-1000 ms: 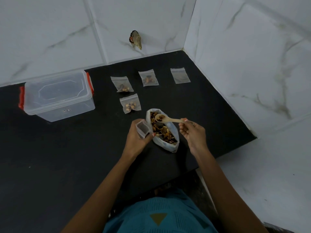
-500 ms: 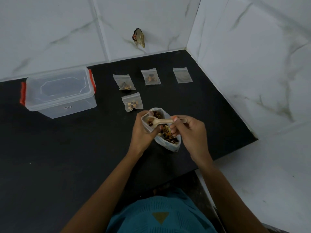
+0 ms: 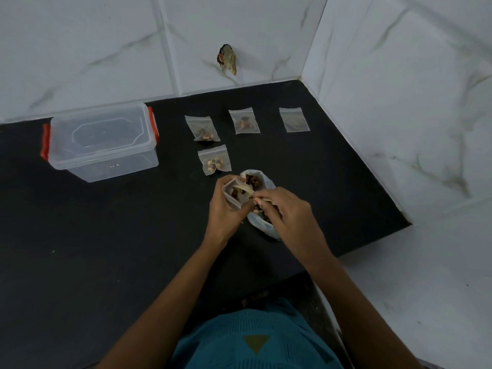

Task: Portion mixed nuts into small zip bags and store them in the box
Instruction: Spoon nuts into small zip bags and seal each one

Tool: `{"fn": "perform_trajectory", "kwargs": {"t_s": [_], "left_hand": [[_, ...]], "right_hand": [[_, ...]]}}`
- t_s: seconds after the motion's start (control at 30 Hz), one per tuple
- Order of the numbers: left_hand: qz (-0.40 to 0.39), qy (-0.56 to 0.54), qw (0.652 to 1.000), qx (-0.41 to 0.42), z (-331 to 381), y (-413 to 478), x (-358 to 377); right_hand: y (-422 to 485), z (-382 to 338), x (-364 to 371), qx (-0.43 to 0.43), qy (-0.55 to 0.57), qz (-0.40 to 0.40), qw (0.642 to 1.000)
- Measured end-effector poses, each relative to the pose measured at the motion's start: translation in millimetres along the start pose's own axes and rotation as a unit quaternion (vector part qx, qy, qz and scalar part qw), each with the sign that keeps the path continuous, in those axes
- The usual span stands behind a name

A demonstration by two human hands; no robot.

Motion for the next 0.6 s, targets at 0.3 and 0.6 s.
{"fn": "perform_trajectory", "kwargs": {"t_s": [0.3, 0.6], "left_hand": [[-0.006, 0.013, 1.000, 0.001, -4.1, 1.0, 2.3], [-0.006, 0.037, 0.999, -0.014, -4.6, 6.7, 1.1]], "right_hand": [[-4.4, 7.7, -0.4, -0.009, 0.023, 0.011, 1.000], [-8.7, 24.6, -1.6, 0.094, 0.113, 0.016, 0.989]]}}
Point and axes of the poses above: each hand's wrist, its own y-axis towards the middle knuckle, its own x-axis out of the palm, z = x × y, the point moved 4 cm from there along y, towards the middle knuckle, and after that the axes turned 13 degrees about x, right-handed, at the moved point
